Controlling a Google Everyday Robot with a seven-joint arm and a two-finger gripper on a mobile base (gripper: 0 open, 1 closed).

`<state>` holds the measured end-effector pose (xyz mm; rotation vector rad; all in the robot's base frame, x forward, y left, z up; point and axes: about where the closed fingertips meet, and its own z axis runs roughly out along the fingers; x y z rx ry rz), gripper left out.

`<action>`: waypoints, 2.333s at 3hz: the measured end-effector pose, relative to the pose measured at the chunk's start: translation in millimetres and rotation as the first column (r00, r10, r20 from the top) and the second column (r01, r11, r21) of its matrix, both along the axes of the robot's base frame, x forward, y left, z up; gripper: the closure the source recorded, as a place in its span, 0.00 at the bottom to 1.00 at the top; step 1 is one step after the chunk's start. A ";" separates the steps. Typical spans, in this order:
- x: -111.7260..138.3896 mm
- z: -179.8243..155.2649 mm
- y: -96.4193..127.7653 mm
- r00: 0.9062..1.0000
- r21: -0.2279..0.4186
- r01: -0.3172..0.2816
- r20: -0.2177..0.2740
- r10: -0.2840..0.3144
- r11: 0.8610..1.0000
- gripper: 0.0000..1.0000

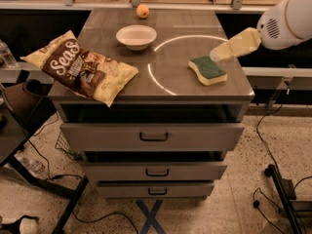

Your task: Move sponge near orange

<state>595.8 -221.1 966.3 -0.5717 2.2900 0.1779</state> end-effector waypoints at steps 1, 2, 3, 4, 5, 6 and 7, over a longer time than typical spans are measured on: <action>18.5 -20.1 8.7 0.998 0.037 -0.036 0.044 0.035 0.999 0.00; 42.9 -33.4 15.5 0.988 0.061 -0.082 0.135 0.073 0.995 0.00; 63.0 -47.4 21.8 0.975 0.070 -0.118 0.197 0.102 0.991 0.00; 75.9 -66.2 30.6 0.968 0.069 -0.139 0.221 0.121 0.988 0.00; 83.7 -87.4 40.1 0.967 0.058 -0.147 0.218 0.131 0.987 0.00; 87.8 -113.4 49.5 0.970 0.039 -0.153 0.196 0.142 0.987 0.00; 86.5 -135.8 54.7 0.975 0.031 -0.148 0.174 0.140 0.989 0.18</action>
Offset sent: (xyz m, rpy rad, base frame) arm 0.0717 0.0188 -0.0478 0.0977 -0.2480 0.1226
